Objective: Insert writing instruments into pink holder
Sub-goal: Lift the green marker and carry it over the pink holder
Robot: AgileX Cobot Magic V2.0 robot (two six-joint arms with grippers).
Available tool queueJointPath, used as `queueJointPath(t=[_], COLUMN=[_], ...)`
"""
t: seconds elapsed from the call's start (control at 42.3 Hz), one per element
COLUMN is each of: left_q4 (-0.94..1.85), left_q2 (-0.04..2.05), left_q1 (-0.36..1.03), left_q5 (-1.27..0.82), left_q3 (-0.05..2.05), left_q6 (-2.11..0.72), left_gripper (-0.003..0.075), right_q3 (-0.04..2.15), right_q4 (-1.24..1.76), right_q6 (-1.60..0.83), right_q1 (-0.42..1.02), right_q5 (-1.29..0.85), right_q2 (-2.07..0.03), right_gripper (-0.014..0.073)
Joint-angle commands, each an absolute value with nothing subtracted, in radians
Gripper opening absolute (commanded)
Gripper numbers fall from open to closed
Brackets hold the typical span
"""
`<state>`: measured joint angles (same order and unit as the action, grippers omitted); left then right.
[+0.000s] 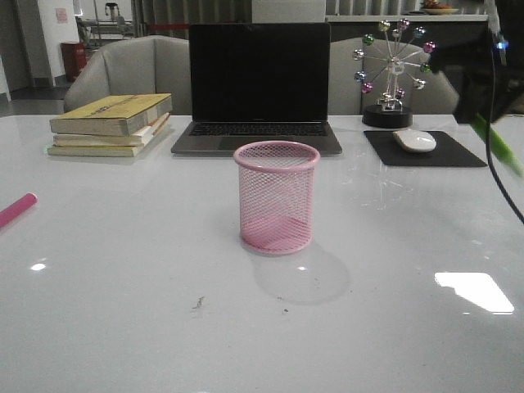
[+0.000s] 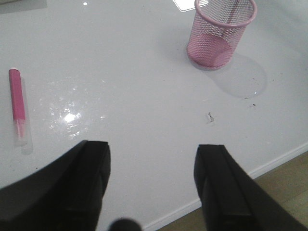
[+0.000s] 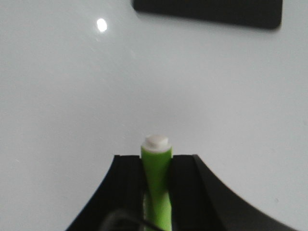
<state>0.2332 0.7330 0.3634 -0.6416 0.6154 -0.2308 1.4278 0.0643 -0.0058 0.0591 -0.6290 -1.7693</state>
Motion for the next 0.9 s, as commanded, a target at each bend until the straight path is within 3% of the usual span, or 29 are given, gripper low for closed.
queueJointPath(t=[0.0,0.213,0.426,0.781,0.875], left_q4=[0.256,0.256,0.256,0.256,0.256], left_q2=[0.736,0.736,0.736,0.736,0.736], left_q1=[0.371,0.371,0.371,0.371,0.371], left_q5=[-0.576,-0.576,-0.576,-0.576,-0.576], left_q3=[0.649,0.649,0.649,0.649,0.649], left_q6=[-0.230,-0.230,-0.230,-0.230,-0.230], left_gripper=[0.0435,0.0435,0.0435,0.0435,0.0435], right_q3=[1.352,1.090,0.957,0.953,0.953], right_q4=[0.102,0.132,0.129,0.122,0.121], right_q6=[-0.018,-0.017,-0.017,-0.017,-0.017], right_q1=[0.119,0.315,0.505,0.555,0.556], right_q5=[-0.381,0.122,0.509,0.710,0.697], right_q2=[-1.602,-1.416,-1.448,-1.697,-1.745], right_gripper=[0.0143,0.0143,0.0143,0.0145,0.0195])
